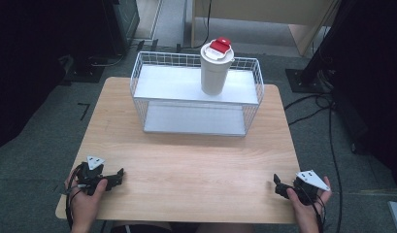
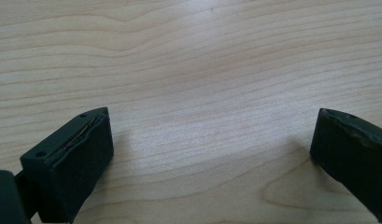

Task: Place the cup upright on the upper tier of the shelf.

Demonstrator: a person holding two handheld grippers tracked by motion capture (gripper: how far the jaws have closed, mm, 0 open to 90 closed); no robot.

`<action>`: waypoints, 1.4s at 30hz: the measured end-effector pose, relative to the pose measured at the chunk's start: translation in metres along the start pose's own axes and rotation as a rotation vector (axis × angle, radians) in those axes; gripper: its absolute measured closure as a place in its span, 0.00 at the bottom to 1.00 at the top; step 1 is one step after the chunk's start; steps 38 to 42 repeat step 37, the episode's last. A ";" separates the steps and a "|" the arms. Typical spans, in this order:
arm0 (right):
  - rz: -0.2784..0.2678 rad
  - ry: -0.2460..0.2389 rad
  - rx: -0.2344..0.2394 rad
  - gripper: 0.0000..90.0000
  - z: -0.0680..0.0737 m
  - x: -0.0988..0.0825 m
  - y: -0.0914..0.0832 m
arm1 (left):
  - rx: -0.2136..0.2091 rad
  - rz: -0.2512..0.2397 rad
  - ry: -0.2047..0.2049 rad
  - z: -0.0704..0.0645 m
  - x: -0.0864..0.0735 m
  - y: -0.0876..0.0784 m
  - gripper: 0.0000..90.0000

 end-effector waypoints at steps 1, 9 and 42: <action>0.019 -0.016 -0.008 0.00 0.002 -0.001 0.001 | 0.000 -0.001 0.000 0.000 0.000 0.000 0.00; 0.106 0.005 0.051 0.00 0.007 -0.003 0.010 | 0.000 0.000 0.000 0.000 0.000 0.000 0.00; 0.185 0.003 0.085 0.00 0.009 -0.007 0.016 | 0.000 0.000 0.000 0.000 0.000 0.000 0.00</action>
Point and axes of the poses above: each handheld gripper's, and its own axes: y roughly forward along the jaws, x roughly out of its top, z roughly to its left, the point moved 8 cm from there along y, roughly forward along the jaws, and after that the axes turned 12 degrees about z, right-handed, at the moved point
